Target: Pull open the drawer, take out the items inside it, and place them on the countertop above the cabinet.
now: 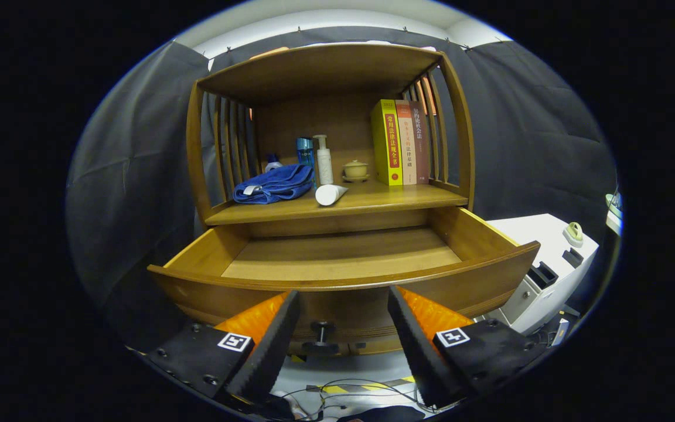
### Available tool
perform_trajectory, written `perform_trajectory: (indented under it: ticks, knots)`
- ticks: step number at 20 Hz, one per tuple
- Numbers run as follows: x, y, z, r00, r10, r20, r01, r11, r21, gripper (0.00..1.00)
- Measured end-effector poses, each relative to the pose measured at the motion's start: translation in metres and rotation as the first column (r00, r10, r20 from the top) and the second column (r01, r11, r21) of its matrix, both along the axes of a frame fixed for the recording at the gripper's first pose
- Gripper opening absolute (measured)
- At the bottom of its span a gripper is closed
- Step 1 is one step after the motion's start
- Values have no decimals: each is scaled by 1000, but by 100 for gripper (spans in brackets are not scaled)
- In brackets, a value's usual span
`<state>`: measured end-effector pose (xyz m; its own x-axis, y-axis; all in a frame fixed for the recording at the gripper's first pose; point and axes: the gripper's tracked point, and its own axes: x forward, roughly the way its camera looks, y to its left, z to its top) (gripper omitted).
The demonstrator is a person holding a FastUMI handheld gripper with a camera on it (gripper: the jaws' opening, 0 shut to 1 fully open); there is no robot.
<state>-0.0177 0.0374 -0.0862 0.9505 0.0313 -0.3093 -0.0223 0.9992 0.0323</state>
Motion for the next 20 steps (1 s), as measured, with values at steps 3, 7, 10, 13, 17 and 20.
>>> perform_trajectory:
  ticks: [3, 7, 10, 13, 17, 20]
  knots:
    - [2, -4, 0, 999, -30, 25, 30, 999, -28, 98]
    - [3, -3, 1, 999, -30, 43, 32, 999, -36, 96]
    - [13, -2, 3, 998, -33, 45, 35, 999, -32, 97]
    - [28, -2, 4, 998, -36, 48, 37, 999, -30, 97]
    - [48, -3, 11, 997, -30, 69, 31, 999, -27, 97]
    - [65, -2, 15, 996, -37, 75, 38, 999, -19, 97]
